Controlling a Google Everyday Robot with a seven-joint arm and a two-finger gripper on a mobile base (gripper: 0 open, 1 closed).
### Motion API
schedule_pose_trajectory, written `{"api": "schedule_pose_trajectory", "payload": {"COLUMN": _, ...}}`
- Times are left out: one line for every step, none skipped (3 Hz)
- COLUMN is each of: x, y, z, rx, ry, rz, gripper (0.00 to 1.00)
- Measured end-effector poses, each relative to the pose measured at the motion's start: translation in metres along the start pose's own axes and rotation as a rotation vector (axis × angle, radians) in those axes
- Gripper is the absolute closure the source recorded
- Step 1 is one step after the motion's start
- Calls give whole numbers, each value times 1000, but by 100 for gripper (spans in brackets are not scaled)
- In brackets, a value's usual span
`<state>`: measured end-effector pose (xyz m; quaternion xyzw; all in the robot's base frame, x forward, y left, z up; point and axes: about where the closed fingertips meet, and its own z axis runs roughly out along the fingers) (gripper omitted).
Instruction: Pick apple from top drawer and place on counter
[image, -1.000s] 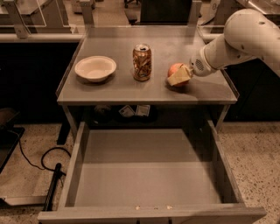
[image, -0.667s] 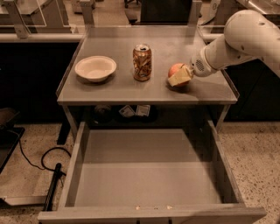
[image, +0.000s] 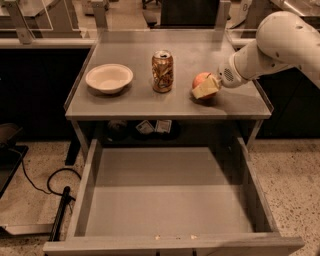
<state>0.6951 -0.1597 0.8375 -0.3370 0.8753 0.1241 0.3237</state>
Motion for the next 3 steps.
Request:
{"api": "schedule_pose_trajectory", "payload": {"x": 0, "y": 0, "z": 0, "rx": 0, "ry": 0, "rz": 0, "gripper": 18}}
{"api": "schedule_pose_trajectory", "payload": {"x": 0, "y": 0, "z": 0, "rx": 0, "ry": 0, "rz": 0, "gripper": 0}}
{"api": "schedule_pose_trajectory", "payload": {"x": 0, "y": 0, "z": 0, "rx": 0, "ry": 0, "rz": 0, "gripper": 0}}
